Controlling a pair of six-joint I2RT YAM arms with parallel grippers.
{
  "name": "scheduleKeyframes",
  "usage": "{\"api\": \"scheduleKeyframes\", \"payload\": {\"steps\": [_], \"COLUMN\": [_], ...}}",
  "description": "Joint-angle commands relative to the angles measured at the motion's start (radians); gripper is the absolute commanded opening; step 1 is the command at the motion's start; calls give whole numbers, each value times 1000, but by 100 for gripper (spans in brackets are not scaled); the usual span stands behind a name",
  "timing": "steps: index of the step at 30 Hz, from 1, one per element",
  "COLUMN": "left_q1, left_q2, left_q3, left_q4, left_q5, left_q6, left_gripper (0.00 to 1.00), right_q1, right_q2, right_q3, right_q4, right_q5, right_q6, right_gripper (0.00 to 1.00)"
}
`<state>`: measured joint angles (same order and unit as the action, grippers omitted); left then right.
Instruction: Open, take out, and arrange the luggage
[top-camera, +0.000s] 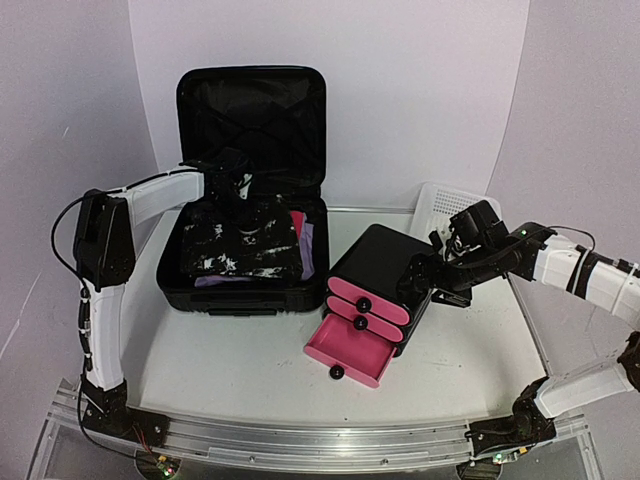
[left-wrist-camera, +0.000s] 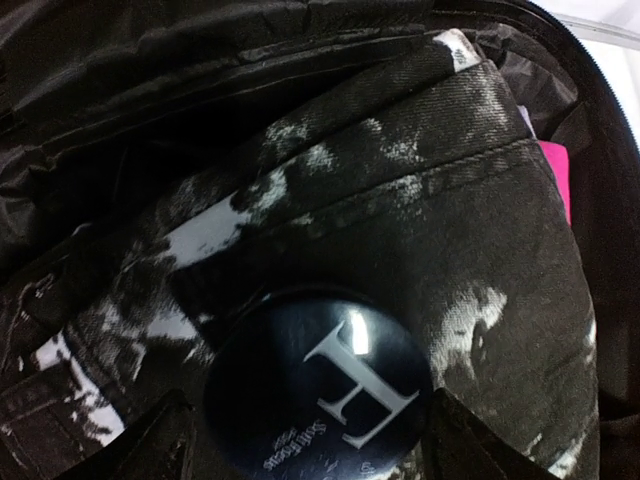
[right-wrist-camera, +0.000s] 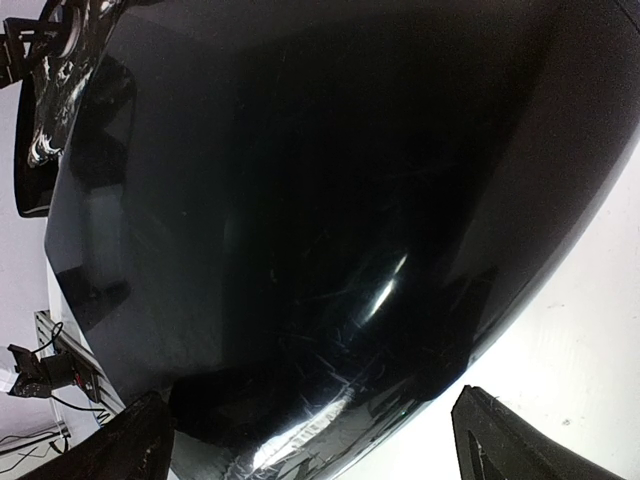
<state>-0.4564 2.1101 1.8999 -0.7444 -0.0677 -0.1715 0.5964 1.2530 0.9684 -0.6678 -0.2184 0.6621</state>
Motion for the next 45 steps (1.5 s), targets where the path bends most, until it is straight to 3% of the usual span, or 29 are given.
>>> {"api": "scheduleKeyframes", "payload": {"steps": [1,10,16,21,25,31,37,41,45], "left_q1": [-4,-27,-41,-56,-87,-291,-605,-782,-858], "left_q2": [38,-8,-194,-440,-651,-908,-1013,-917,-745], "left_q3": [79,77,-18,-251,-544,-963,-1255,-1297,-1223], "left_q4": [-27,-29,-19,95,304,635,923,1083,1136], "left_q5": [-20,-45,28,189,324,376,179,-10,-127], "left_q6": [33,57,16,-27,-61,-5,65,96,109], "left_gripper": [74,51,47,46,46,45,46,45,42], "right_q1": [7,7,6,6,6,7,8,7,8], "right_q2": [3,-10,-15,-15,-11,-3,6,4,-2], "right_q3": [27,20,15,5,-6,-8,-8,-16,-20], "right_q4": [-35,-36,-36,-35,-30,-19,-9,-6,-4], "right_q5": [19,19,23,24,22,18,16,19,18], "right_q6": [-6,2,1,-1,-2,-3,-3,1,4], "right_gripper": [98,98,98,98,98,98,98,98,98]}}
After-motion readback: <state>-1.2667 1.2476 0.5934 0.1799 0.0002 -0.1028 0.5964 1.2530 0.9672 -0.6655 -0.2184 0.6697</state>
